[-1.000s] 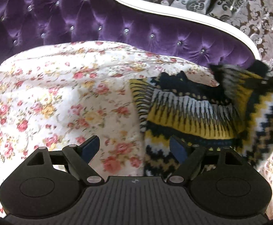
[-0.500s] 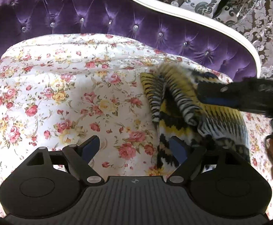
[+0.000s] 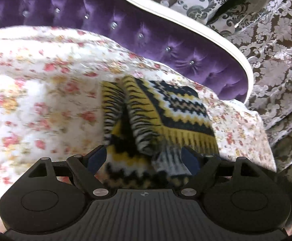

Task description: Fold small clothes

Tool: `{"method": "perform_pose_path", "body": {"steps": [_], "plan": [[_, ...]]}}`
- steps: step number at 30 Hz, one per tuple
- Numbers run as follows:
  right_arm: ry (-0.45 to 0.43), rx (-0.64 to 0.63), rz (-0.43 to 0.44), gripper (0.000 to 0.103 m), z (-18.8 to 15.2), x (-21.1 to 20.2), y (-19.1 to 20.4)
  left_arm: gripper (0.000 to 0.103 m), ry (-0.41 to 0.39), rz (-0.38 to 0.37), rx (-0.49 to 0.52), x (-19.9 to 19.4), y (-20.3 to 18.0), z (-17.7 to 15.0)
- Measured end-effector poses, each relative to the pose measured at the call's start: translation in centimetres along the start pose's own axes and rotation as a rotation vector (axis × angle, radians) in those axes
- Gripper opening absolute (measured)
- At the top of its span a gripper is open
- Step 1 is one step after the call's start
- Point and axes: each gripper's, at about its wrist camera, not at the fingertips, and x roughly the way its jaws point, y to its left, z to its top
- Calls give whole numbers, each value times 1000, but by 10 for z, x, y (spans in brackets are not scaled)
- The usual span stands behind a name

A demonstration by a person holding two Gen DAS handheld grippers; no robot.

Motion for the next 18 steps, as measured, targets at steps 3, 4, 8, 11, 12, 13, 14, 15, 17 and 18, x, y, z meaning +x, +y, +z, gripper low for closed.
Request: {"method": "perform_pose_path", "body": {"steps": [3,4,8,11,12,13,14,15,17,18], "plan": [[-21,-100,7,60,-16,-5,21,81,44,-21,-2,18,-5,6],[-27,-142,7,61,-20,-3,28,81,56,-20,3,21,-6,7],[-59,-290,0,64,-34,4,57,81,92,-24,46,33,-12,9],[-57,-379,-28,64,-40,16,73,81,113,-17,35,41,-10,11],[-56,-405,-34,64,-41,19,77,81,119,-20,28,44,-9,11],[-53,-437,-54,64,-43,23,81,81,123,-29,24,46,-8,11],[-52,-464,-80,62,-45,27,85,81,126,-39,20,49,-8,12],[-51,-489,-105,62,-46,30,87,80,128,-46,16,51,-8,13],[-50,-503,-130,37,-48,34,88,80,131,-62,7,56,-7,13],[-48,-485,-133,26,-47,34,87,80,135,-73,6,59,-8,14]]}}
